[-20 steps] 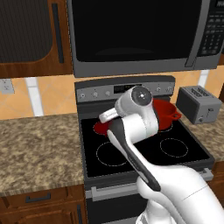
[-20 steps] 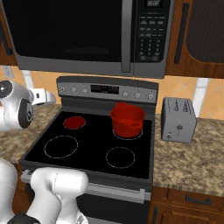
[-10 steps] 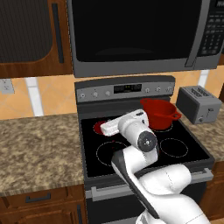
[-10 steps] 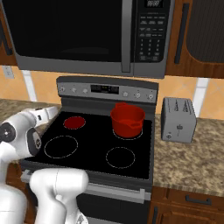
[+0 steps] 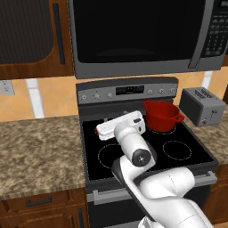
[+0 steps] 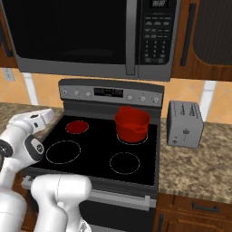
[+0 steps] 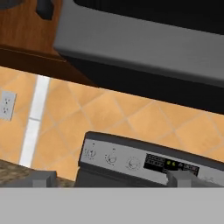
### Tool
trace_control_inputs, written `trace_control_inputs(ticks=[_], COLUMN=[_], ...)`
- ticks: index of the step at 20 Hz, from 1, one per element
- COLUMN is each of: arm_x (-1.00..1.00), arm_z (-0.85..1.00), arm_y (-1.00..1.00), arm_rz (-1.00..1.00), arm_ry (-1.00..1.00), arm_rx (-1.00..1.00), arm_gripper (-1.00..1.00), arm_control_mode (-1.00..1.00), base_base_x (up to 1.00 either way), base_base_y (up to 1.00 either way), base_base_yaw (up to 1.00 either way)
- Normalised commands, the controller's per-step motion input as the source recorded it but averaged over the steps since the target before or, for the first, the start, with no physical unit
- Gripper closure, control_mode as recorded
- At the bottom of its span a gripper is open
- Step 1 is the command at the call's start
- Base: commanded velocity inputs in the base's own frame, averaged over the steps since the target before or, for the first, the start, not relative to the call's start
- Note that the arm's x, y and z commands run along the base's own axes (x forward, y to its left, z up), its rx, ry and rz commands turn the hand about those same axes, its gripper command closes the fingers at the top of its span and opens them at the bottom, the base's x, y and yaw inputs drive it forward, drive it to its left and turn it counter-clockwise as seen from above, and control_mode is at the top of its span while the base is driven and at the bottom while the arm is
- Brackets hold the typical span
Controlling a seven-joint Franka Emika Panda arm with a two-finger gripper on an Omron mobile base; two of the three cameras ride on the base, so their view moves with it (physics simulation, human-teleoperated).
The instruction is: Turn off the rear left burner of the stove.
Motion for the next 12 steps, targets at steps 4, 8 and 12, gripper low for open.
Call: trace_control_inputs(ticks=[4,8,12], arm_x=[0.45,0.58,0.79], arm_z=[-0.08,-0.14,-0.15], arm_y=[0.0,0.0,0.0], arm_rz=[0.0,0.0,0.0], arm_ry=[-0.02,-0.02,0.0], arm_rx=[0.0,0.0,0.05], arm_gripper=[-1.0,-1.0,-1.0], arm_control_mode=[-1.0,-1.0,-1.0], base_base_x=[0.0,0.0,0.0], base_base_y=[0.0,0.0,0.0], base_base_yaw=[0.0,0.0,0.0])
